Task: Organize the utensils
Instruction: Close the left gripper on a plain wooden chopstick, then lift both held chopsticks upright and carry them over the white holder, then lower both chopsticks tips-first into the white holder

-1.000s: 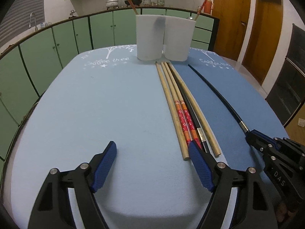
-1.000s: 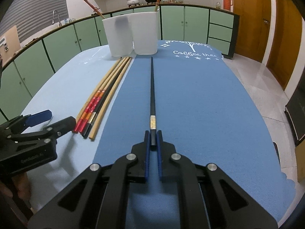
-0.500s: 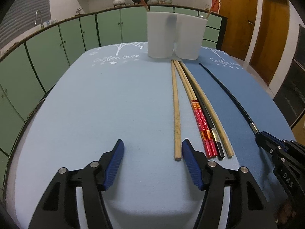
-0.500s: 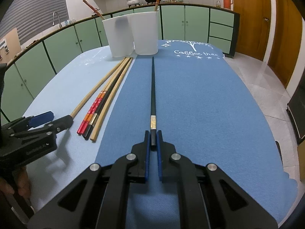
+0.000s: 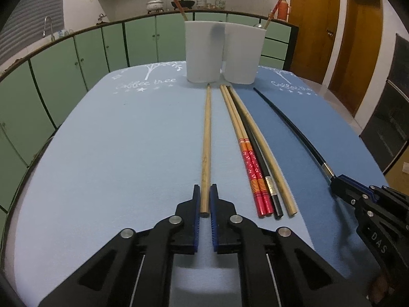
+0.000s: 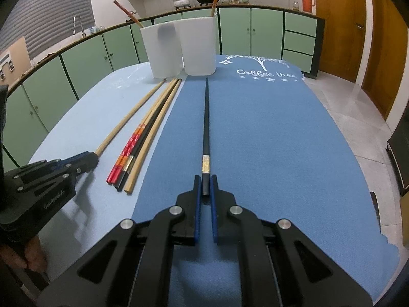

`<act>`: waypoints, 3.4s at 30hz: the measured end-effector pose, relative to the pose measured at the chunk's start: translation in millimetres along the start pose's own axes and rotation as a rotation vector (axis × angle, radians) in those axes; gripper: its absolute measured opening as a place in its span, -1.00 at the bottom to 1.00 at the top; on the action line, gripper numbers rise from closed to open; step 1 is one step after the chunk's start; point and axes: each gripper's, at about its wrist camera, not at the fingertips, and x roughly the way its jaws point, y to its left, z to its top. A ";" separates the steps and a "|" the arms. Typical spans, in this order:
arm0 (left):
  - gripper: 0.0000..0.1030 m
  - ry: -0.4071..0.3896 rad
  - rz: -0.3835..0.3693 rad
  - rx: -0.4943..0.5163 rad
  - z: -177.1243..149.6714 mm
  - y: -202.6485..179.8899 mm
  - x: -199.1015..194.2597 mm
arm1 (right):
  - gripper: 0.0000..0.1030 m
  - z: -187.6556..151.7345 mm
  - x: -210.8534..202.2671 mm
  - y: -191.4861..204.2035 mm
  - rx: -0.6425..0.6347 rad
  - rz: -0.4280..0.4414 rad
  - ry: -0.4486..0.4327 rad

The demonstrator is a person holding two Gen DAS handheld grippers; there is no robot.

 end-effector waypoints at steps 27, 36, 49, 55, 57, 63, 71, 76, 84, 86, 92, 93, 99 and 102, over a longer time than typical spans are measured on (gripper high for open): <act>-0.87 -0.278 -0.005 -0.044 69.0 14.9 -90.3 | -0.89 72.6 -72.5 -7.6 -0.035 0.036 -0.229; -0.87 -0.347 -0.042 -0.032 104.4 19.0 -110.1 | -0.89 128.7 -104.7 -13.1 -0.037 0.116 -0.300; -0.88 -0.356 -0.109 -0.014 138.7 17.8 -120.2 | -0.89 191.7 -111.2 -9.4 -0.057 0.221 -0.249; -0.88 -0.370 -0.130 -0.009 147.5 16.1 -126.6 | -0.89 208.9 -119.6 -3.7 -0.090 0.253 -0.263; -0.88 -0.383 -0.134 -0.001 154.1 14.5 -131.0 | -0.89 217.5 -121.2 -5.1 -0.095 0.258 -0.274; -0.88 -0.473 -0.141 0.030 186.3 7.9 -153.0 | -0.89 253.3 -136.5 -5.6 -0.109 0.279 -0.338; -0.88 -0.591 -0.138 0.067 242.6 -1.8 -168.2 | -0.89 304.0 -140.3 -5.4 -0.132 0.255 -0.403; -0.88 -0.645 -0.134 0.075 282.7 -8.3 -165.1 | -0.89 335.7 -126.8 -10.9 -0.120 0.245 -0.414; -0.88 -0.689 -0.102 0.072 327.1 -12.4 -136.0 | -0.89 368.3 -90.7 -17.2 -0.118 0.211 -0.415; -0.88 -0.681 -0.093 0.065 330.4 -12.3 -116.6 | -0.89 370.8 -76.1 -17.8 -0.119 0.200 -0.406; -0.88 -0.592 -0.078 0.049 328.5 -4.9 -57.4 | -0.89 364.9 -28.2 -20.4 -0.100 0.198 -0.338; -0.88 -0.570 -0.074 0.046 326.4 -3.1 -46.8 | -0.89 361.6 -22.4 -20.5 -0.098 0.202 -0.328; -0.88 -0.479 -0.056 0.042 316.2 6.4 -7.0 | -0.89 345.9 4.9 -19.5 -0.097 0.209 -0.266; -0.87 -0.450 -0.048 0.040 310.8 10.0 3.4 | -0.87 338.3 15.1 -17.5 -0.098 0.210 -0.231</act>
